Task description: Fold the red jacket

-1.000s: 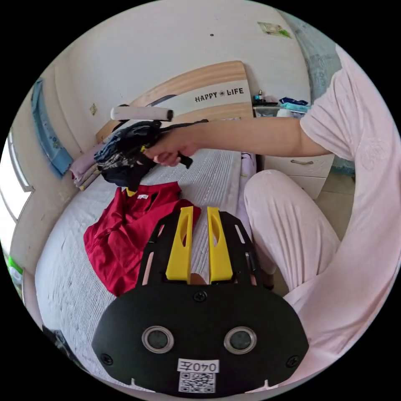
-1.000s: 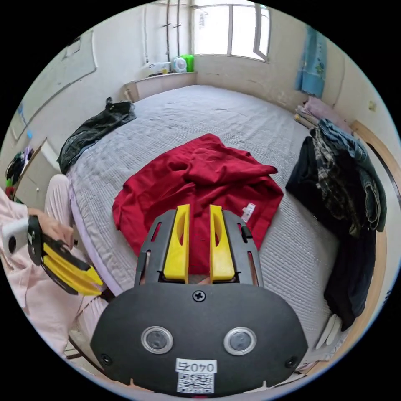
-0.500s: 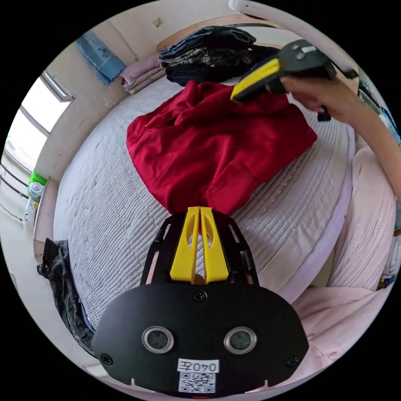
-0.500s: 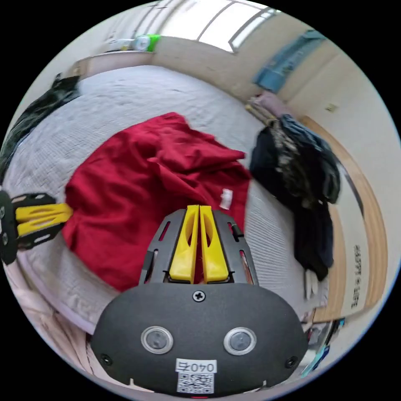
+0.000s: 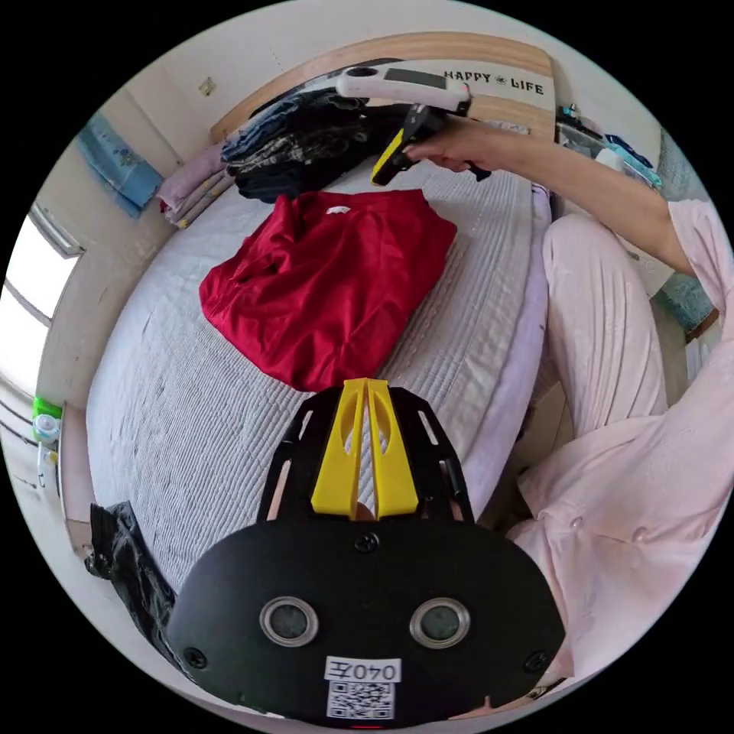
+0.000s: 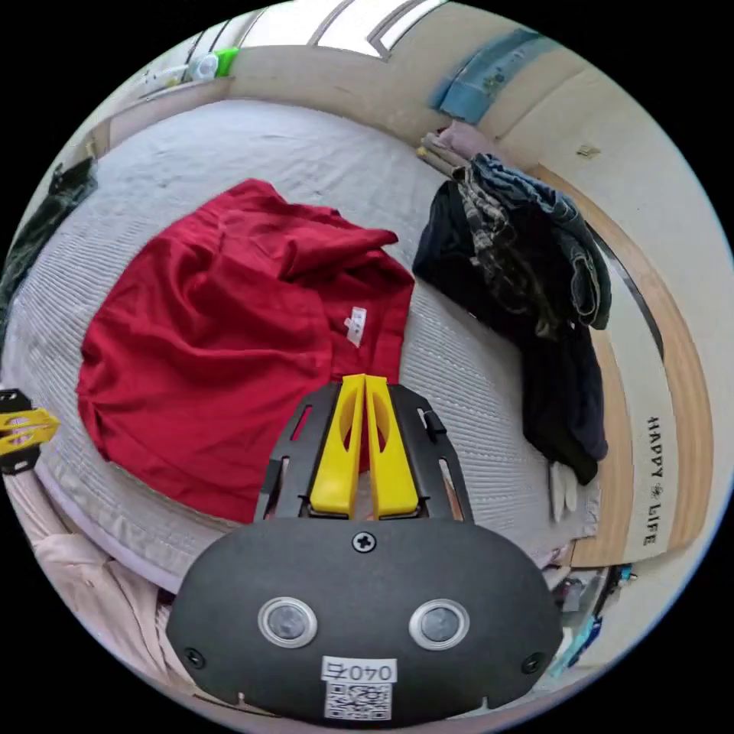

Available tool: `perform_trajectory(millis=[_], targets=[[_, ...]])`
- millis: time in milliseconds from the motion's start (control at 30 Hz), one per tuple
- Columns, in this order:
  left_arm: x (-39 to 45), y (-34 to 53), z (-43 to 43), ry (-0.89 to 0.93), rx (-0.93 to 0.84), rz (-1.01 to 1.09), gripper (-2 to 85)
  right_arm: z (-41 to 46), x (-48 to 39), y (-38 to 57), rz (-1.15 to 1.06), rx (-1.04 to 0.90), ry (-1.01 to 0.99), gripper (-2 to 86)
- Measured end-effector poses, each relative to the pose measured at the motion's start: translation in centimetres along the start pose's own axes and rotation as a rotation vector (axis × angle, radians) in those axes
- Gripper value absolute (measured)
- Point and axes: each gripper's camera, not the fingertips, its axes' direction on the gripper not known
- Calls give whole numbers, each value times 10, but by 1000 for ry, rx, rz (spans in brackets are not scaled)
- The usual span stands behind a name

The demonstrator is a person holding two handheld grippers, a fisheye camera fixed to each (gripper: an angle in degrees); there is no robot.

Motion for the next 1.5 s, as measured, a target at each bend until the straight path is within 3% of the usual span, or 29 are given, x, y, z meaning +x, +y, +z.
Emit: perform_trajectory(millis=[133,167,200,300,400,500,633,700,833,900,967,1033,1100,1200,1300,1367,1500], targets=[[-29,-10,23,-71,-6,-146,-9,-25,-7,0,-10,99,-410,-6],[-25,-17,40,15,-71,-97,-9,-23,-14,-5,-7,105,-434,-6],[-14,-21,48,77,-113,-33,-9,-22,-17,-8,-4,108,-420,-7],[2,-18,34,-24,-70,37,-9,-27,-44,-34,-56,176,-280,1],[-13,-8,18,-24,-9,-11,-9,-23,-81,-76,-156,179,-228,57],[-31,6,8,0,21,-87,-9,-1,-123,-125,-252,77,-208,84],[-39,24,5,-30,26,-110,-9,51,-166,-167,-317,-125,-19,72],[-42,36,7,-73,11,-117,-9,58,-163,-170,-262,-139,5,36],[-46,54,7,-109,10,-128,-9,19,-103,-127,61,53,-13,-1],[-49,61,6,-101,28,-141,-9,5,-61,-88,253,112,-47,4],[-50,64,5,-117,37,-144,-9,5,1,-30,503,70,-117,63],[-52,64,5,-138,52,-148,-9,11,33,1,561,-22,-168,85],[-61,57,7,-155,79,-176,-9,3,41,11,513,-52,-95,85],[-71,36,22,-123,68,-197,-9,-31,18,-5,335,60,55,25],[-66,14,41,-112,36,-197,-9,-38,-13,-38,149,134,10,-5],[-63,6,45,-165,30,-185,-9,-13,-21,-64,63,69,-23,-8],[-113,-25,50,-292,89,-169,-9,21,17,-95,151,17,-68,-9]])
